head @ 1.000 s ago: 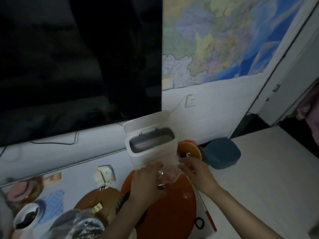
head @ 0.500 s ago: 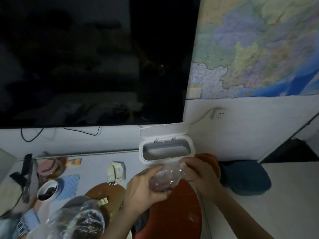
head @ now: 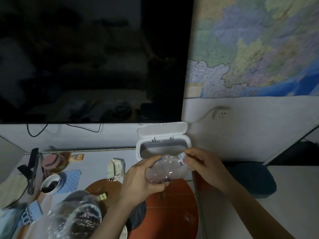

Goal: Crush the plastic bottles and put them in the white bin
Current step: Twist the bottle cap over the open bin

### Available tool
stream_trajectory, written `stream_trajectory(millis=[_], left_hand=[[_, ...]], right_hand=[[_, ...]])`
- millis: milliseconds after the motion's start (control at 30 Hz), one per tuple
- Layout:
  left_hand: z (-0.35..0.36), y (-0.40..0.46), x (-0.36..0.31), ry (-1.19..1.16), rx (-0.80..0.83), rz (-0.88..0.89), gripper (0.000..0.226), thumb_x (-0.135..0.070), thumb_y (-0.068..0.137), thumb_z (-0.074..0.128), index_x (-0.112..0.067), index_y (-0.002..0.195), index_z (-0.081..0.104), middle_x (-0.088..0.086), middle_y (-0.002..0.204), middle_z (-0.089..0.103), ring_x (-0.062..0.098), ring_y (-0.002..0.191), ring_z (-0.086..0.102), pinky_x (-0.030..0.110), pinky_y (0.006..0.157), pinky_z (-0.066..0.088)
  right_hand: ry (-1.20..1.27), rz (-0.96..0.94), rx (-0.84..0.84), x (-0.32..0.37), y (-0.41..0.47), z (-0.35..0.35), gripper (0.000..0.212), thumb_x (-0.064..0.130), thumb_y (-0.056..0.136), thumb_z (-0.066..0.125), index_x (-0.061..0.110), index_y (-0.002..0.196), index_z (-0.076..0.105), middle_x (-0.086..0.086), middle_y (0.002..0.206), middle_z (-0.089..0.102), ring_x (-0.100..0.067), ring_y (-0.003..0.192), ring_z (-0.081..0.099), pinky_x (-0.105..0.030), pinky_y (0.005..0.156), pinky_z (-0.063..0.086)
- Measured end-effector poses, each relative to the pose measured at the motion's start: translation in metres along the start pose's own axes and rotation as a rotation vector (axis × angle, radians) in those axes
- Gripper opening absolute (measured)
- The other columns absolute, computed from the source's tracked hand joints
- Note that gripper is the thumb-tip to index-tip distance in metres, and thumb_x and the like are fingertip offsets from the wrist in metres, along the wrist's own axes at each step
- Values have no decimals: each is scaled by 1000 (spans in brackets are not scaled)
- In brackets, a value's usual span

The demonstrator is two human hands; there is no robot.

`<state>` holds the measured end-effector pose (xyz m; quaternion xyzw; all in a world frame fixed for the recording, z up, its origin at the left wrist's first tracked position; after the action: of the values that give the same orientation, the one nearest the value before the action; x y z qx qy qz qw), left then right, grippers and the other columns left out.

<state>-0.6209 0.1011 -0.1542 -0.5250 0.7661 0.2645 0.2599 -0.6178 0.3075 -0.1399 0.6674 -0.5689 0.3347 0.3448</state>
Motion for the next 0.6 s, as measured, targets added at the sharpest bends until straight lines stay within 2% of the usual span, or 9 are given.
stream_trajectory(millis=[67,167,267,367,433,533,600], left_hand=[[1,-1,-2,2,8,10,72,-55,49,75,-59,113,42,-35,101,54,-13,90,53,3,71,37],[1,-4,-2,6,17,21,74,-51,50,79,-57,115,44,-33,89,58,-11,91,55,4,71,38],[3,-5,-4,25,23,41,76,-49,51,81,-53,117,44,-34,94,56,-10,91,55,3,73,37],[6,-6,-7,37,21,52,75,-49,51,81,-48,118,47,-36,96,54,-9,91,56,0,74,35],[6,-9,-8,44,14,56,75,-50,51,80,-47,118,49,-39,95,50,-8,91,56,-1,73,34],[5,-12,-8,51,10,64,78,-51,50,79,-48,121,44,-41,95,48,-9,92,53,-2,72,33],[5,-14,-9,59,6,75,79,-51,51,78,-48,121,44,-38,98,50,-10,92,52,-4,73,32]], right_hand=[[25,-56,23,1,-2,-2,18,15,88,62,21,105,66,7,95,70,-2,87,64,-19,75,52],[63,-108,64,1,-7,-6,24,15,83,63,14,107,66,9,98,69,2,93,63,-12,79,49],[82,5,37,-6,-8,-8,32,19,84,68,20,115,63,8,102,68,0,94,64,-16,79,51],[21,3,-1,-7,-8,-9,16,21,86,65,24,101,66,10,88,69,-3,78,65,-18,71,52],[26,-25,40,-5,-10,-8,14,15,84,67,19,97,68,9,89,69,-4,81,66,-20,73,54],[93,-29,114,-6,-15,-6,31,8,78,73,20,106,66,8,101,67,-7,93,65,-22,82,55],[153,27,87,-9,-18,-5,44,10,74,78,24,112,62,6,107,66,-7,95,65,-20,83,55]])
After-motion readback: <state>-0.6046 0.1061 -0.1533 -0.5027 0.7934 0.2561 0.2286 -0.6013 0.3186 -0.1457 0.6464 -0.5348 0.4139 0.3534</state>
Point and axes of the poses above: each hand's wrist, its own y-axis towards the middle knuckle, its own z-axis out of the palm, x = y × z, the point moved 4 cm from there along y, towards the middle knuckle
